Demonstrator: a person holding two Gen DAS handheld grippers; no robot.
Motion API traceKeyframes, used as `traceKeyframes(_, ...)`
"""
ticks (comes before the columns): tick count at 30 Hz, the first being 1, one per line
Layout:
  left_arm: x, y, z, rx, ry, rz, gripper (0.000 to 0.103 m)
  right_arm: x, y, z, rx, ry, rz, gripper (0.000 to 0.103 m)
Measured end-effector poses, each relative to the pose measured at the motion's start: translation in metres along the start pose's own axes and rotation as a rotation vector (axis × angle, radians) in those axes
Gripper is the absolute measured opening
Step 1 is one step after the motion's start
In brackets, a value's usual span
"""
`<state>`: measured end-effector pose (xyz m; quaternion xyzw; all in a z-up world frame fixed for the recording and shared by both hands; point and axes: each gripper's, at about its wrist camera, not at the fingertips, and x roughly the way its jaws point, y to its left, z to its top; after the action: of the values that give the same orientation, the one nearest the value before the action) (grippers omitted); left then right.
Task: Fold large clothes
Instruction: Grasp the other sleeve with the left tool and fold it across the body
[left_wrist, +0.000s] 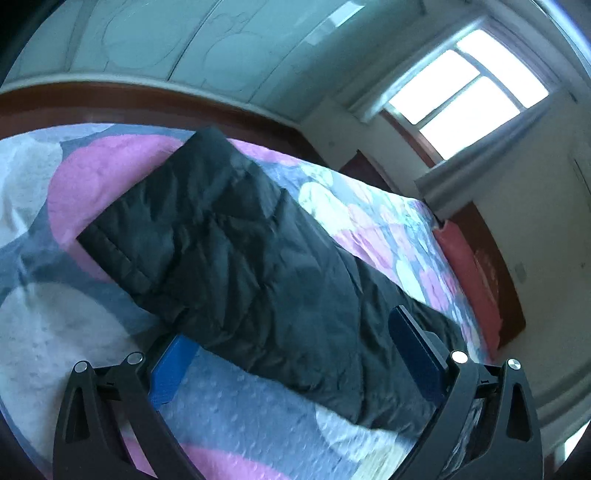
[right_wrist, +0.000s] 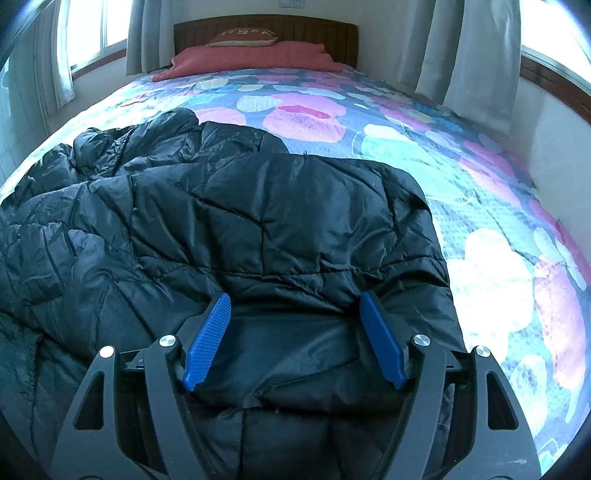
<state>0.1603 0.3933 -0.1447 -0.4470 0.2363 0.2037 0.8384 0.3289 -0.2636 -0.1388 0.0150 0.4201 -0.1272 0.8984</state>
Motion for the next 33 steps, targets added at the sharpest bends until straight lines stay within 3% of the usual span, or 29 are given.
traceKeyframes(2, -0.002, 0.002, 0.005, -0.05, -0.004, -0.01, 0.098, 0.0, 0.0, 0.0, -0.001, 0.0, 0.001, 0.072)
traceKeyframes(3, -0.003, 0.003, 0.007, -0.072, -0.011, -0.014, 0.092, -0.001, 0.0, 0.0, -0.001, -0.001, 0.0, 0.072)
traceKeyframes(4, -0.005, 0.006, 0.01, -0.103, -0.024, 0.007, 0.063, 0.0, -0.001, 0.0, -0.002, -0.001, -0.001, 0.072)
traceKeyframes(6, -0.004, 0.017, 0.012, -0.167, -0.021, 0.038, 0.039, -0.001, 0.0, 0.0, -0.002, -0.002, -0.002, 0.072)
traceKeyframes(7, -0.004, 0.025, 0.015, -0.202, -0.03, 0.01, 0.03, -0.001, 0.0, 0.0, -0.003, -0.002, -0.004, 0.072)
traceKeyframes(8, -0.003, 0.026, 0.017, -0.202, -0.025, 0.008, 0.028, -0.001, -0.001, 0.001, -0.004, -0.003, -0.005, 0.072)
traceKeyframes(10, -0.002, 0.02, 0.022, -0.158, -0.025, 0.011, 0.019, -0.001, -0.001, 0.001, -0.005, -0.004, -0.008, 0.072)
traceKeyframes(14, -0.014, -0.013, 0.024, -0.022, -0.072, 0.054, 0.013, -0.001, 0.0, 0.0, -0.005, -0.004, -0.007, 0.072)
traceKeyframes(19, -0.032, -0.09, 0.003, 0.235, -0.127, -0.005, 0.013, -0.001, 0.0, 0.0, -0.005, -0.004, -0.006, 0.072)
traceKeyframes(25, -0.041, -0.193, -0.064, 0.497, -0.077, -0.149, 0.013, -0.002, -0.004, 0.001, 0.004, -0.006, 0.002, 0.073)
traceKeyframes(29, -0.044, -0.251, -0.129, 0.678, -0.027, -0.219, 0.013, -0.002, -0.005, 0.002, 0.008, -0.007, 0.007, 0.073)
traceKeyframes(33, -0.034, -0.295, -0.188, 0.777, 0.055, -0.272, 0.013, -0.002, -0.005, 0.002, 0.014, -0.009, 0.018, 0.075)
